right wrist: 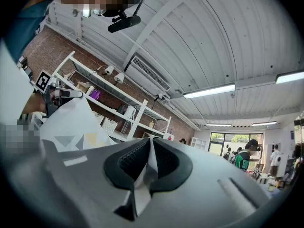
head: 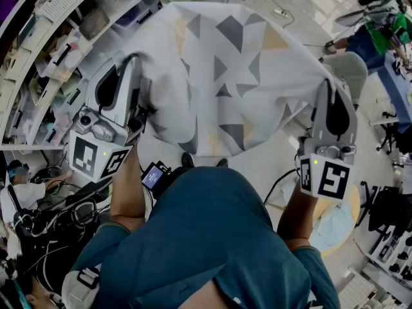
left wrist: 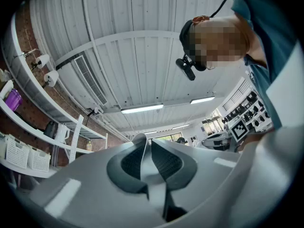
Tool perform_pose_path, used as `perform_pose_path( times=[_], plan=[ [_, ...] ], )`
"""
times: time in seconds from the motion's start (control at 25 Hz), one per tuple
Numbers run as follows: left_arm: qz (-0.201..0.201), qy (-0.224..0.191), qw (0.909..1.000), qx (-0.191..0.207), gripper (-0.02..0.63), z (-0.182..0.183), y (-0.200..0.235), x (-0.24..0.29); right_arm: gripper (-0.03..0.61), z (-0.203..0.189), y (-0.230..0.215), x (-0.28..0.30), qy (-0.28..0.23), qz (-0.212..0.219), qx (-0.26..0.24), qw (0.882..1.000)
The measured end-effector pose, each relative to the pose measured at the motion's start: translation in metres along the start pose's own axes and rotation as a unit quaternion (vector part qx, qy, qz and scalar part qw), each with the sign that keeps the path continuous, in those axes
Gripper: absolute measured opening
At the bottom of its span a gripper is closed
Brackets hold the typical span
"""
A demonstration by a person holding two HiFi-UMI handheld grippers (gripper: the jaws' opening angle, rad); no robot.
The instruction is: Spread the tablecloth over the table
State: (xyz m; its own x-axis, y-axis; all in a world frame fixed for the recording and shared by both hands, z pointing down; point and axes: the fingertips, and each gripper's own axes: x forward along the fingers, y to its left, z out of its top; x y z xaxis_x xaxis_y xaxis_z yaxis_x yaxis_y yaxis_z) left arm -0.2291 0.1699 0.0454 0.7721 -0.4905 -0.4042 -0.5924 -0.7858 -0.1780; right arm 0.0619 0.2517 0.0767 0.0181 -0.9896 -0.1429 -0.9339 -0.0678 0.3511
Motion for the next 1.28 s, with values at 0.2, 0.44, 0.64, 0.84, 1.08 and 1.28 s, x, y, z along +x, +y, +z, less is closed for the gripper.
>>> perform_pose_path(
  times=[0.2, 0.44, 0.64, 0.84, 1.08, 1.28],
  plan=[
    [0.004, 0.003, 1.0, 0.0, 0.021, -0.003, 0.002, 0.0, 0.015, -0.003, -0.003, 0.001, -0.001, -0.001, 0.004, 1.0],
    [0.004, 0.007, 1.0, 0.004, 0.022, -0.008, -0.016, 0.01, 0.015, -0.016, -0.021, -0.009, -0.002, -0.003, 0.01, 1.0],
    [0.003, 0.013, 0.9999, 0.006, 0.023, -0.014, -0.041, 0.028, 0.015, -0.031, -0.05, -0.017, -0.002, -0.004, 0.016, 1.0],
    [0.003, 0.021, 0.9998, 0.007, 0.023, -0.024, -0.054, 0.044, 0.015, -0.045, -0.07, -0.018, -0.002, -0.003, 0.026, 1.0],
    [0.01, 0.032, 0.9994, 0.008, 0.023, -0.036, -0.054, 0.055, 0.017, -0.06, -0.085, -0.009, -0.002, -0.001, 0.054, 0.999],
    [0.014, 0.049, 0.9987, 0.001, 0.025, -0.053, -0.042, 0.063, 0.018, -0.075, -0.087, 0.006, 0.013, -0.001, 0.06, 0.998]
  ],
)
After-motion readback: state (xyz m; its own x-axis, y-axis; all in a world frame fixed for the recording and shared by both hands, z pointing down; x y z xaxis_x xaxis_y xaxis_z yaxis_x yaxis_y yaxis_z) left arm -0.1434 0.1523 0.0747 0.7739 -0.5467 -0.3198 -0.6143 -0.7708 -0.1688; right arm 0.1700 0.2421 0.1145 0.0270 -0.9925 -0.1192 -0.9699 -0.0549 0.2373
